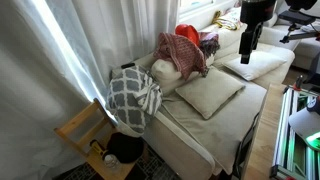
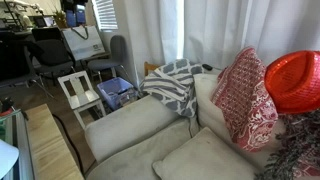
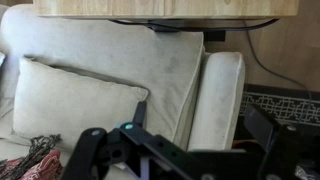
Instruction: Put the white and grey blanket on the backrest of the sofa.
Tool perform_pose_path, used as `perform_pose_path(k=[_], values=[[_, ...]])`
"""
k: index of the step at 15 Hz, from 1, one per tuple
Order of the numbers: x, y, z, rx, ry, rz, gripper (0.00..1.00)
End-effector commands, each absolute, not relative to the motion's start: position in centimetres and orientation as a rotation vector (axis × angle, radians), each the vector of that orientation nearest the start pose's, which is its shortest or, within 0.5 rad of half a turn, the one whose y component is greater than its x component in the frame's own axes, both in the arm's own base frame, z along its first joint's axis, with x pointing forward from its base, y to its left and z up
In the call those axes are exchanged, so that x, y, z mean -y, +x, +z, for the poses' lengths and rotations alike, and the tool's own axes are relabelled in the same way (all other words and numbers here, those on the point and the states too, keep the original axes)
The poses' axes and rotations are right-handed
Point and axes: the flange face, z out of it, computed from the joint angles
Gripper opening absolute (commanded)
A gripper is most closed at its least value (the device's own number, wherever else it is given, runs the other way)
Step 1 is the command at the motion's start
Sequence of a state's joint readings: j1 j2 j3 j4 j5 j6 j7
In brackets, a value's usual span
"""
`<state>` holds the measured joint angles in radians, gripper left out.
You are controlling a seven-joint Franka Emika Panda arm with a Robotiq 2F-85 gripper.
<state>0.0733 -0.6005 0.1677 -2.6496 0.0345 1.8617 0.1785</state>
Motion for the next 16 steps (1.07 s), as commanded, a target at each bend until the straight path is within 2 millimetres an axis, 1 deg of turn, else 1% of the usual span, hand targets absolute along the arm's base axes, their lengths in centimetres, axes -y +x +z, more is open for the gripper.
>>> perform_pose_path(k=[1,12,14,15,16], values=[[-8.1,32.6,41.3,0.018,-3.227,0.288,1.00],[-8.1,32.6,41.3,0.018,-3.227,0.289,1.00],[-8.9,36.1,41.8,0.081,-3.210,0.218,1.00],[-9.2,37.8,42.3,0.103,-3.192,0.143,1.00],[-9.4,39.9,43.1,0.127,-3.186,0.028,1.00]])
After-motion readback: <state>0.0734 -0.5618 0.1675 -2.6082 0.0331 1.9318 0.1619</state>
